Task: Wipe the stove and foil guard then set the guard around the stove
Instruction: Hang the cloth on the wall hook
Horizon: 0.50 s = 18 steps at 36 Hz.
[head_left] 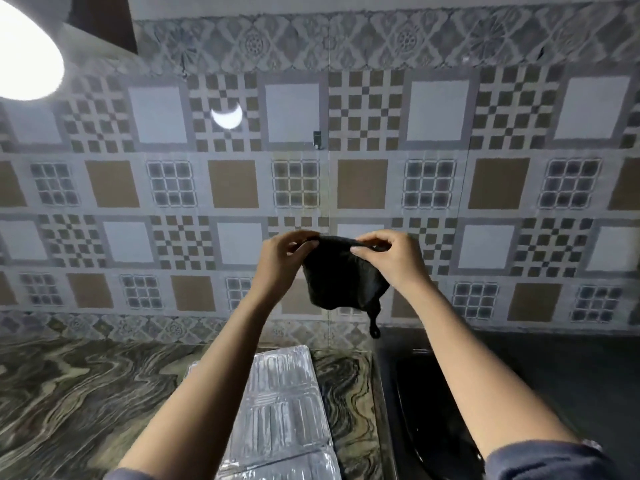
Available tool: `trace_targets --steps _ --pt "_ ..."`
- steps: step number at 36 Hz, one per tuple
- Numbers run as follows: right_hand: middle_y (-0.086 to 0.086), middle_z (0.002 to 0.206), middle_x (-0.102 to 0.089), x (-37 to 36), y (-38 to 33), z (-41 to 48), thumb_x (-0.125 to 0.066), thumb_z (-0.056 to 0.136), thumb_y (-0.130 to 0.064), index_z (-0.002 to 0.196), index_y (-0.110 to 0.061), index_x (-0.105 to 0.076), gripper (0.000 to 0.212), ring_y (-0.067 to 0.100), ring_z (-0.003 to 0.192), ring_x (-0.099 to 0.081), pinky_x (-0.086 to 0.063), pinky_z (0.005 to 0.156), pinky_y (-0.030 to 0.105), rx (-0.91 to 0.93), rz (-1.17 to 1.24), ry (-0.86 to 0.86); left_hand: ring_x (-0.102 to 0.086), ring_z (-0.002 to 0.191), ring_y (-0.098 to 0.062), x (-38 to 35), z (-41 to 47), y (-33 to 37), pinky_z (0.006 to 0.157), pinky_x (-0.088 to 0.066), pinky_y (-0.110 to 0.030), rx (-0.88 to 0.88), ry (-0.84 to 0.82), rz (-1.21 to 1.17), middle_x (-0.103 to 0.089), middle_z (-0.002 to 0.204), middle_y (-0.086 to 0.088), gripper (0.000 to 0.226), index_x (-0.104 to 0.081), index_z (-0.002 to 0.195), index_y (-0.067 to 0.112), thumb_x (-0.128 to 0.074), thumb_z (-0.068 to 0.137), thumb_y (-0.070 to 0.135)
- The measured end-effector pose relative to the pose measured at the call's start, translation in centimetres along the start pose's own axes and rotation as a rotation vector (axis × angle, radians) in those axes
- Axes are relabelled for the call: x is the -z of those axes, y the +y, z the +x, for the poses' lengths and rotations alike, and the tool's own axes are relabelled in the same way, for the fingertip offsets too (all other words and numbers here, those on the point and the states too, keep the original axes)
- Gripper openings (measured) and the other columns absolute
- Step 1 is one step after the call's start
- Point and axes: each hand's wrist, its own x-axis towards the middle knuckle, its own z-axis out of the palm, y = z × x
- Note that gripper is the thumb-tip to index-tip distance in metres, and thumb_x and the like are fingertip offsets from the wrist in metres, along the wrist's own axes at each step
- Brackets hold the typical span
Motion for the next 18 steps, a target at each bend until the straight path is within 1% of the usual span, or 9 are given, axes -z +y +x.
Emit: trace_targets --steps 2,3,5,8,11,13,15,16,18 --pt "0.001 0.086 -0.070 -0.3 -0.5 2.2 -0.076 0.075 -0.018 0.089 -0.009 -0.074 0.016 0.008 0.079 -0.061 -0.041 0.063 0.000 0.024 -0.006 0.018 -0.059 0.076 0.009 0.2 2.3 -0.1 0.071 -0.047 -0.004 0.004 0.040 -0.020 -0.067 0.088 0.006 0.017 -0.072 0.100 0.011 -0.064 0.085 0.012" --pt "0.001 0.087 -0.070 -0.5 -0.7 3.3 -0.075 0.076 -0.017 0.090 -0.008 -0.074 0.017 0.008 0.079 -0.061 -0.040 0.064 -0.001 0.031 -0.004 0.030 -0.060 0.077 0.008 0.2 3.4 -0.2 0.072 -0.048 -0.005 0.003 0.060 -0.028 -0.068 0.088 0.006 0.016 -0.072 0.100 0.012 -0.064 0.085 0.012" --pt "0.001 0.091 -0.071 -1.0 -1.4 5.6 -0.073 0.078 -0.016 0.093 -0.008 -0.073 0.016 0.007 0.082 -0.061 -0.040 0.066 0.001 0.056 0.007 0.049 -0.063 0.079 -0.002 0.2 5.5 -0.3 0.074 -0.049 -0.010 -0.002 0.105 -0.044 -0.069 0.090 0.004 0.016 -0.072 0.100 0.012 -0.063 0.086 0.013" --pt "0.003 0.098 -0.071 -1.9 -2.8 8.9 -0.067 0.083 -0.016 0.099 -0.008 -0.071 0.018 0.008 0.088 -0.060 -0.041 0.074 0.011 0.100 -0.015 0.062 -0.063 0.082 -0.008 0.3 8.5 -0.4 0.072 -0.046 -0.007 -0.020 0.205 -0.084 -0.070 0.091 0.001 0.015 -0.072 0.098 0.012 -0.061 0.087 0.014" --pt "0.004 0.100 -0.071 -3.0 -3.9 12.1 -0.064 0.085 -0.012 0.100 -0.009 -0.070 0.017 0.007 0.087 -0.058 -0.039 0.076 0.008 0.147 -0.013 0.106 -0.063 0.080 -0.009 0.6 11.5 -0.6 0.072 -0.048 -0.010 -0.039 0.298 -0.068 -0.070 0.088 0.001 0.015 -0.072 0.097 0.012 -0.061 0.087 0.014" --pt "0.004 0.100 -0.071 -3.7 -4.2 14.0 -0.064 0.085 -0.011 0.100 -0.009 -0.071 0.016 0.007 0.086 -0.058 -0.040 0.074 0.007 0.172 -0.009 0.158 -0.063 0.081 -0.010 0.7 13.5 -0.8 0.074 -0.049 -0.011 -0.034 0.316 -0.079 -0.069 0.088 0.002 0.016 -0.072 0.098 0.011 -0.061 0.087 0.014" --pt "-0.002 0.094 -0.070 -4.2 -4.2 15.9 -0.065 0.084 -0.011 0.099 -0.009 -0.071 0.016 0.005 0.084 -0.058 -0.037 0.068 -0.002 0.192 -0.020 0.218 -0.063 0.082 -0.010 0.8 15.5 -1.1 0.074 -0.050 -0.010 -0.024 0.311 -0.102 -0.069 0.089 0.001 0.016 -0.072 0.099 0.011 -0.062 0.086 0.013" --pt "-0.005 0.092 -0.068 -4.4 -4.2 16.9 -0.065 0.084 -0.010 0.098 -0.010 -0.072 0.015 0.005 0.083 -0.058 -0.036 0.066 -0.005 0.193 -0.021 0.245 -0.064 0.082 -0.011 0.8 16.5 -1.3 0.075 -0.052 -0.013 -0.021 0.307 -0.119 -0.070 0.090 0.000 0.016 -0.072 0.099 0.010 -0.063 0.086 0.014" --pt "-0.002 0.090 -0.070 -4.9 -3.9 19.0 -0.067 0.082 -0.008 0.095 -0.009 -0.072 0.014 0.009 0.083 -0.062 -0.039 0.068 -0.001 0.196 0.016 0.287 -0.065 0.085 -0.014 0.7 18.5 -1.6 0.079 -0.054 -0.022 -0.026 0.302 -0.140 -0.070 0.092 -0.003 0.017 -0.071 0.101 0.009 -0.064 0.085 0.013"
